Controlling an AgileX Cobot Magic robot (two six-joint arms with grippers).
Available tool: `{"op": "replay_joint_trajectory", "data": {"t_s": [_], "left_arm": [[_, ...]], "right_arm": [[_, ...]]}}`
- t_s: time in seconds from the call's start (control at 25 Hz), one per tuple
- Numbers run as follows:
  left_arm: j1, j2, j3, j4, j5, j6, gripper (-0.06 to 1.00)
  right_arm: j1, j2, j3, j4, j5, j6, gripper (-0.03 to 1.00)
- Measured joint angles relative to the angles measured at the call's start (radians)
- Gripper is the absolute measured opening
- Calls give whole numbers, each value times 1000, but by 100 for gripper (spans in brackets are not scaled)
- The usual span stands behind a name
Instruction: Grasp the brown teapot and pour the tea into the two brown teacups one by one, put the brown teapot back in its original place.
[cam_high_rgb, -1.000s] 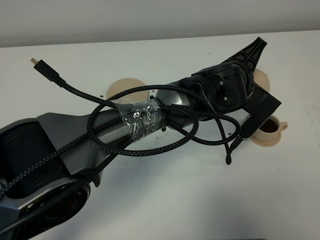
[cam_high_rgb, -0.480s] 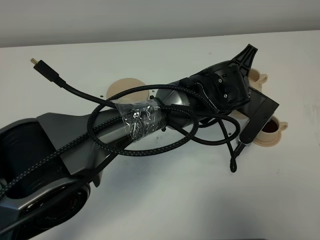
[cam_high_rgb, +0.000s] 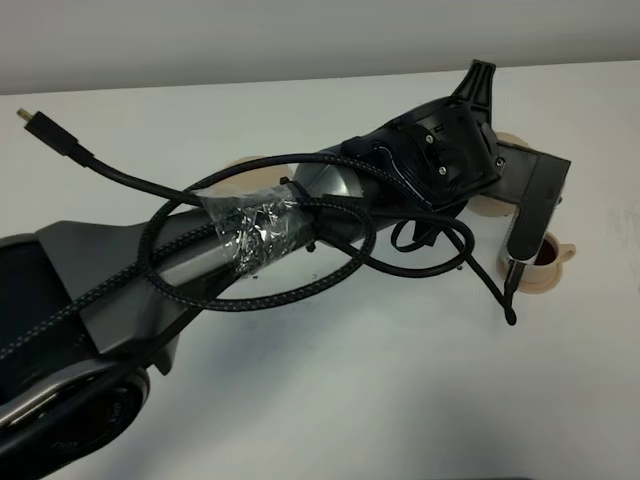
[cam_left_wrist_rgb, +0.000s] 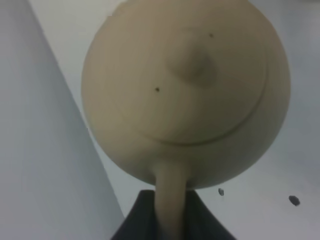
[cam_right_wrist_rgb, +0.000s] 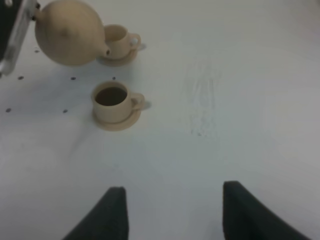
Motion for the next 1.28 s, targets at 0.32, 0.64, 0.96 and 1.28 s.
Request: {"op": "replay_joint_trajectory", "data": {"t_s": [0.32,0.64,0.96,1.28], "left_arm": [[0,-31,0,-170,156,-64,13],[7,-32,0,-350,298,-109,13],[26,-32,0,-483,345,-178,13],[62,-32,0,-530,300,-190,13]], "right_arm": [[0,0,0,0,0,0,42],[0,0,0,0,0,0,42],[0,0,0,0,0,0,42],[0,0,0,0,0,0,42]]}}
